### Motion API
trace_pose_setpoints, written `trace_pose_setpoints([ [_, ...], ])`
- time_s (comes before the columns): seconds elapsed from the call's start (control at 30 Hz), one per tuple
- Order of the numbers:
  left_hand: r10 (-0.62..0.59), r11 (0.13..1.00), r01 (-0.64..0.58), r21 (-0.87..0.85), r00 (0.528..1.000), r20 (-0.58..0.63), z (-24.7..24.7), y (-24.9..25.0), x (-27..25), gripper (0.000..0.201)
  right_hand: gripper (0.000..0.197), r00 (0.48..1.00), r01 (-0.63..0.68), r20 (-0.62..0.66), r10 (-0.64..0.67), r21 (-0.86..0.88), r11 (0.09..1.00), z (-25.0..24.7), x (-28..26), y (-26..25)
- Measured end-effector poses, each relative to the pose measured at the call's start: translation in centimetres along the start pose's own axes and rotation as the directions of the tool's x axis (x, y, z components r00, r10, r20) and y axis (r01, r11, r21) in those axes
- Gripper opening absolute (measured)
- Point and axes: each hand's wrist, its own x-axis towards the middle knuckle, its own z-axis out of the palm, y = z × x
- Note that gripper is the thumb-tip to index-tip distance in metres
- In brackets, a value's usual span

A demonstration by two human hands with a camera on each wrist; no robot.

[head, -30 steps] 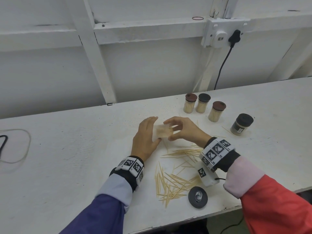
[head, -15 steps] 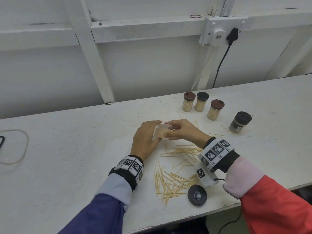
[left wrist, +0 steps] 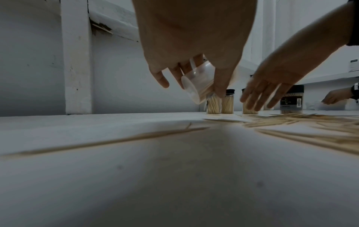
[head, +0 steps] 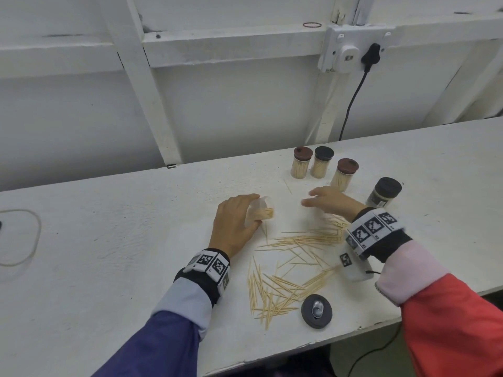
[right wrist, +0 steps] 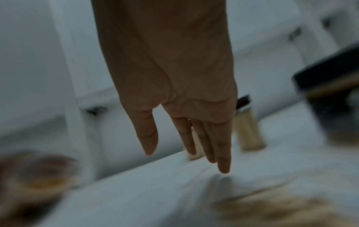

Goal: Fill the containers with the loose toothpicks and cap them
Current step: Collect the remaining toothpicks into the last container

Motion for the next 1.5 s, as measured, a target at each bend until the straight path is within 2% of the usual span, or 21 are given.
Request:
trace_pose_setpoints([
  [0.07, 0.005, 1.000, -0.005, 0.003, 1.000, 0.004, -0.1, 0.3, -0.1, 0.045, 0.061, 0.993, -0.099, -0.086, 0.085, -0.171, 0.980, -1.3, 0.5, 1.8],
  [0.17, -0.018, 1.000, 0.018, 0.002, 1.000, 0.020, -0.2, 0.4, -0.1, 0.046, 0.052, 0.977, -0.206, -0.125, 0.175, -0.301, 0.931, -2.1, 0.6, 3.9],
  [0.23, -0.035, 0.999, 0.035, 0.002, 0.999, 0.033, -0.1, 0.3, -0.1, 0.048, 0.043, 0.968, -0.242, -0.161, 0.194, -0.376, 0.895, -1.9, 0.2, 4.6],
  [0.3, -0.052, 0.999, 0.052, -0.001, 0.998, 0.045, 0.0, 0.1, -0.1, 0.048, 0.042, 0.964, -0.243, -0.211, 0.161, -0.462, 0.853, -1.4, 0.1, 5.0],
  [0.4, -0.072, 0.997, 0.072, 0.001, 0.996, 0.055, 0.1, -0.1, -0.1, 0.047, 0.041, 0.974, -0.172, -0.216, 0.066, -0.520, 0.837, -0.5, 0.1, 5.2],
  [0.5, -0.083, 0.997, 0.083, -0.001, 0.995, 0.059, 0.2, -0.2, 0.0, 0.049, 0.039, 0.986, -0.061, -0.164, -0.009, -0.419, 0.906, -0.5, 0.1, 5.2],
  [0.57, -0.085, 0.996, 0.085, -0.006, 0.995, 0.060, 0.2, -0.3, -0.1, 0.050, 0.038, 0.985, -0.040, -0.169, -0.029, -0.389, 0.920, -0.9, 0.0, 5.2],
  [0.6, -0.086, 0.996, 0.086, -0.006, 0.995, 0.060, 0.2, -0.4, -0.1, 0.050, 0.038, 0.988, -0.053, -0.153, -0.014, -0.429, 0.902, -0.9, -0.2, 5.1],
  [0.67, -0.094, 0.996, 0.094, -0.002, 0.994, 0.061, 0.3, -0.4, -0.1, 0.049, 0.052, 0.996, -0.070, -0.078, 0.033, -0.528, 0.846, -0.7, -0.6, 5.1],
  [0.73, -0.097, 0.995, 0.097, 0.005, 0.993, 0.068, 0.3, -0.3, -0.1, 0.049, 0.072, 0.999, -0.027, 0.008, 0.038, -0.571, 0.820, -0.3, -1.2, 5.0],
  [0.83, -0.095, 0.996, 0.094, 0.009, 0.993, 0.073, 0.3, -0.4, -0.1, 0.049, 0.081, 0.997, 0.047, 0.073, -0.002, -0.614, 0.788, 0.4, -1.8, 5.0],
  [0.9, -0.105, 0.995, 0.104, 0.010, 0.991, 0.080, 0.3, -0.4, -0.1, 0.050, 0.073, 0.998, 0.064, 0.058, -0.036, -0.616, 0.785, 0.7, -1.9, 5.0],
  [1.03, -0.120, 0.993, 0.120, 0.004, 0.989, 0.089, 0.3, -0.5, -0.2, 0.051, 0.044, 0.993, 0.113, 0.028, -0.119, -0.577, 0.809, 0.7, -1.7, 4.9],
  [1.1, -0.124, 0.992, 0.125, 0.001, 0.988, 0.097, 0.3, -0.5, -0.2, 0.051, 0.026, 0.987, 0.147, 0.037, -0.155, -0.588, 0.795, 0.6, -1.8, 4.8],
  [1.2, -0.138, 0.990, 0.138, 0.007, 0.985, 0.103, 0.3, -0.5, -0.1, 0.050, 0.012, 0.978, 0.181, 0.032, -0.208, -0.626, 0.759, 0.6, -2.3, 4.4],
  [1.3, -0.143, 0.990, 0.143, 0.012, 0.984, 0.110, 0.3, -0.4, -0.2, 0.050, 0.011, 0.974, 0.185, 0.032, -0.223, -0.680, 0.710, 0.5, -2.8, 3.6],
  [1.4, -0.144, 0.990, 0.144, 0.011, 0.982, 0.119, 0.3, -0.4, -0.2, 0.051, 0.031, 0.973, 0.187, 0.042, -0.228, -0.725, 0.662, 1.0, -3.1, 2.8],
  [1.5, -0.155, 0.988, 0.157, 0.002, 0.978, 0.140, 0.2, -0.3, -0.2, 0.052, 0.031, 0.962, 0.225, 0.064, -0.264, -0.732, 0.643, 1.4, -3.0, 2.5],
])
